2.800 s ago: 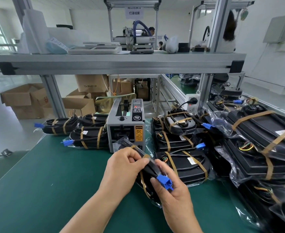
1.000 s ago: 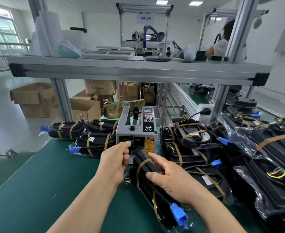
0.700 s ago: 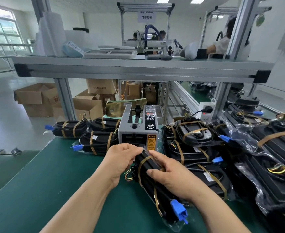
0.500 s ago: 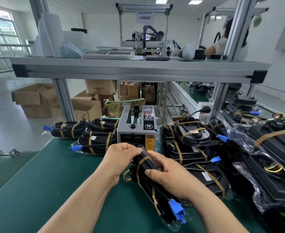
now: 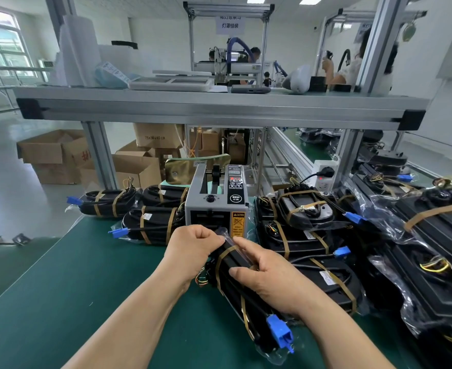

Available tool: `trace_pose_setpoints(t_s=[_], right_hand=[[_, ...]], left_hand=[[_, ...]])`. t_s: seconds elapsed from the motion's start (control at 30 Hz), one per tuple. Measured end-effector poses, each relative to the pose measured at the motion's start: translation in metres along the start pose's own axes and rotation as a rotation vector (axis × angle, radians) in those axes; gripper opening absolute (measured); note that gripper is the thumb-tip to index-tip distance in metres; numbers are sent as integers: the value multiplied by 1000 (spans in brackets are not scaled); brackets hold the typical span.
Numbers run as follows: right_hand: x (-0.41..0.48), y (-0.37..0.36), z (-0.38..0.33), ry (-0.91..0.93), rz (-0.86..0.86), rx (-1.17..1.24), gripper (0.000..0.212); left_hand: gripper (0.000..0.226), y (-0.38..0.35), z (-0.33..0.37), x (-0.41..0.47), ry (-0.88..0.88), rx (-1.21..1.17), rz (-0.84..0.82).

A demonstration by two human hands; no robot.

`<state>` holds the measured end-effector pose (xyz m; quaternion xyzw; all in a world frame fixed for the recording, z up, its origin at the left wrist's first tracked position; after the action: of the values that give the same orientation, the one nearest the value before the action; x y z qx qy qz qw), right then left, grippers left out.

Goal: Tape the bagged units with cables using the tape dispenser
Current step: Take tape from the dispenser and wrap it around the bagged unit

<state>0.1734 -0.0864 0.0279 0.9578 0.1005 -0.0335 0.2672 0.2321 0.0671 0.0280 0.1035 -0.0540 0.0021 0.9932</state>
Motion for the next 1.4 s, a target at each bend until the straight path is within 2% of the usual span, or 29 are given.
trace_pose_setpoints(t_s=[0.27, 0.37, 0.63, 0.83, 1.1, 1.4], right_hand=[[0, 0, 2, -8, 5, 3, 67], [-1, 0, -1, -1, 3, -11, 68], [-3, -1, -1, -14, 2, -35, 68], [-1, 1, 2, -31, 13, -27, 67], [1, 3, 5, -42, 22, -30, 68], [3, 0, 10, -60, 14, 23, 74]], left_hand=[[17, 10, 2, -1, -60, 232, 69], [23, 7, -3, -1, 3, 110, 65], [21, -3, -17, 0, 133, -161, 45], [26, -2, -27, 6, 162, -183, 35], [13, -5, -20, -1, 64, -208, -36], [10, 4, -11, 14, 20, -88, -95]])
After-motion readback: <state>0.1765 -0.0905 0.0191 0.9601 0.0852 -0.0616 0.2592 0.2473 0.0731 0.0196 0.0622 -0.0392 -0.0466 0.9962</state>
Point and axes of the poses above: each hand's wrist, its own x-axis towards the middle knuckle, its own y-axis out of the back of the hand, z = x × y, the point moved 9 cm from there along x, towards the middle knuckle, and after that the axes turned 6 degrees about -y, right-handed, at the moved point
